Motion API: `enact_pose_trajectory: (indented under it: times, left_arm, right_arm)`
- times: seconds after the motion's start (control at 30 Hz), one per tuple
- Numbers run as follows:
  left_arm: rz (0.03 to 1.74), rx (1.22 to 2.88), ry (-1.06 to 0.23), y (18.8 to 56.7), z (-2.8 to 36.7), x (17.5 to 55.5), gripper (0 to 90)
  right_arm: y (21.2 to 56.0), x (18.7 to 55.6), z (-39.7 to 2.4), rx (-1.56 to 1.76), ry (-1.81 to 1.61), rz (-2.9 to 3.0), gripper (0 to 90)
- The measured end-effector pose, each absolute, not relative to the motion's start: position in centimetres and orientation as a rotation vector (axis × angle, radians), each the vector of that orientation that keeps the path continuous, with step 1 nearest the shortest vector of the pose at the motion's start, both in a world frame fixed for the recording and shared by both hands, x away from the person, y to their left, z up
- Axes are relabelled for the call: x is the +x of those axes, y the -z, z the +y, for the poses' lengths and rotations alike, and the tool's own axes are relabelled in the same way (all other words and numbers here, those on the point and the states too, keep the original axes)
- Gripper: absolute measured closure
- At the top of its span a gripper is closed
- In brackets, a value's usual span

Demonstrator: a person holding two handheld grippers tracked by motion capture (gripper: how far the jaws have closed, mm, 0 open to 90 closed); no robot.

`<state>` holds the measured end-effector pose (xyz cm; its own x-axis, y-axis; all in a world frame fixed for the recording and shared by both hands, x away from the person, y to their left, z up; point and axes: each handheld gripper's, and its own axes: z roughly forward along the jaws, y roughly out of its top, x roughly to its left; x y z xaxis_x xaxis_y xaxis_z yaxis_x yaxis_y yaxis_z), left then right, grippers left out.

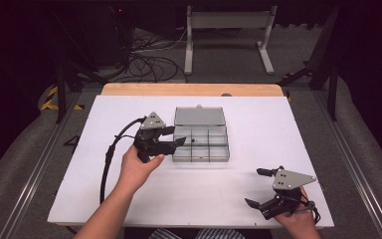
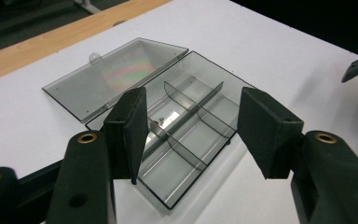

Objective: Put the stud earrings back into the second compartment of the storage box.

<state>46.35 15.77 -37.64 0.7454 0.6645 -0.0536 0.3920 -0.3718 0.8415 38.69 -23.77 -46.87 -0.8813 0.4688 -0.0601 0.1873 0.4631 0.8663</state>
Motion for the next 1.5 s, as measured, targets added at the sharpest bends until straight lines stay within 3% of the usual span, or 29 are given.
enact_pose_trajectory:
  times: [0.8,1.5]
  left_arm:
    - [0.759,2.071,-0.462,36.0,22.4,40.7,35.3]
    - [0.850,2.159,-0.361,39.9,27.6,37.3,39.6]
  right_arm:
    - [46.9,38.7,-23.7,0.564,-1.383,2.426,0.8]
    - [46.9,38.8,-23.5,0.571,-1.377,2.430,0.8]
